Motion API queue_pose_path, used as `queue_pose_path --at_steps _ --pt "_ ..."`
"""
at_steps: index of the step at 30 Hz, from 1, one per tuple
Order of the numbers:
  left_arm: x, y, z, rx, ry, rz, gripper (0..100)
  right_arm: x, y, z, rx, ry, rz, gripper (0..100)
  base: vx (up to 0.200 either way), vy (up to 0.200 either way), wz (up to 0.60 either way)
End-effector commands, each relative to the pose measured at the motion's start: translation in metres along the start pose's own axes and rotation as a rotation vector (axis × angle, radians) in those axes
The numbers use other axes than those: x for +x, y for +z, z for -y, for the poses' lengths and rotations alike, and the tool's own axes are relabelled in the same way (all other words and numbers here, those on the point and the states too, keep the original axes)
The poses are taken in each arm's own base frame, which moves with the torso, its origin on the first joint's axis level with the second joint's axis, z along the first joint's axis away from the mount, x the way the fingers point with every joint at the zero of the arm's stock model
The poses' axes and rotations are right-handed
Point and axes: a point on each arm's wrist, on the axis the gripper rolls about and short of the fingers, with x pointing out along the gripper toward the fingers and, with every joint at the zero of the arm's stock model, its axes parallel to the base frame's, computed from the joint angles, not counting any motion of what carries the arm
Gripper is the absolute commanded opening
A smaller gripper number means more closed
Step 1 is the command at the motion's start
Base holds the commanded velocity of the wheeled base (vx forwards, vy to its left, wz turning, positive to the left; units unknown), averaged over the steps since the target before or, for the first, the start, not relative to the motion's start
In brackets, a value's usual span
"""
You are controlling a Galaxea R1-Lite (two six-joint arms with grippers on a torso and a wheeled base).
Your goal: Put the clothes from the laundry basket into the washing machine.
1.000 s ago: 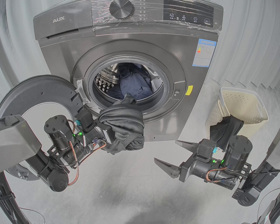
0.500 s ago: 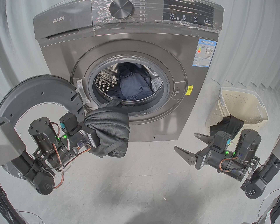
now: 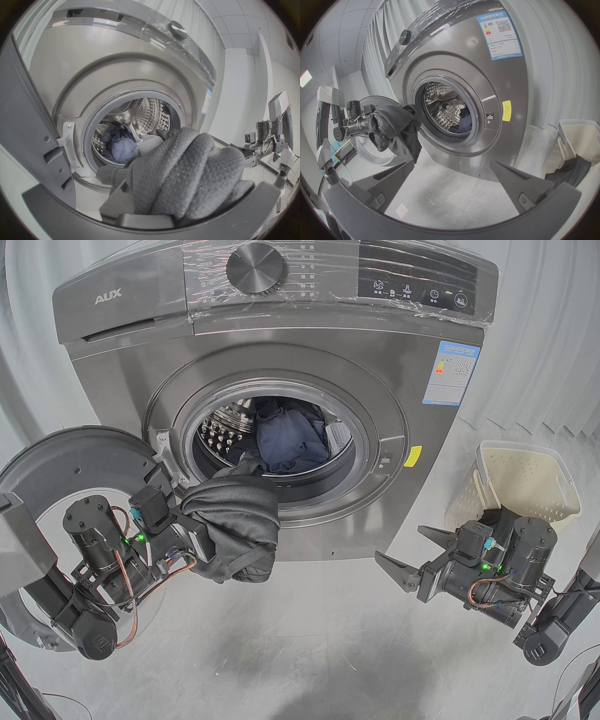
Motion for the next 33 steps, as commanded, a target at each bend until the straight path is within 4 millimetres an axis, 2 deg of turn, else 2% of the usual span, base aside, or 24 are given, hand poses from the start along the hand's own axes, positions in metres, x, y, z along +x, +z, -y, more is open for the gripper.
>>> queue_pose_path --at_steps 1,7,14,24,29,33 --pt "0.001 -0.003 0.0 -0.002 -0.001 -0.01 0 0.001 -0.002 -0.001 0.0 0.004 -0.006 100 0.2 0.0 0.0" --pt "0.002 -0.004 0.001 -0.002 -0.004 -0.01 0 0.001 -0.002 -0.002 0.0 0.007 -0.009 100 0.2 0.0 0.0" --pt "0.007 -0.012 0.003 0.002 -0.014 -0.033 0 0.001 -0.003 -0.004 0.0 0.014 -0.014 100 0.0 0.0 0.0" --pt "0.006 -0.014 0.008 0.009 -0.029 -0.044 0 -0.001 -0.005 -0.009 -0.001 0.035 -0.025 100 0.0 0.0 0.0" --pt "0.008 -0.017 0.019 0.005 -0.065 -0.05 0 -0.003 -0.007 -0.012 -0.002 0.047 -0.036 100 0.0 0.0 0.0" --pt "0.017 -0.022 0.037 0.001 -0.117 -0.053 0 -0.007 -0.008 -0.032 -0.004 0.118 -0.041 100 0.0 0.0 0.0"
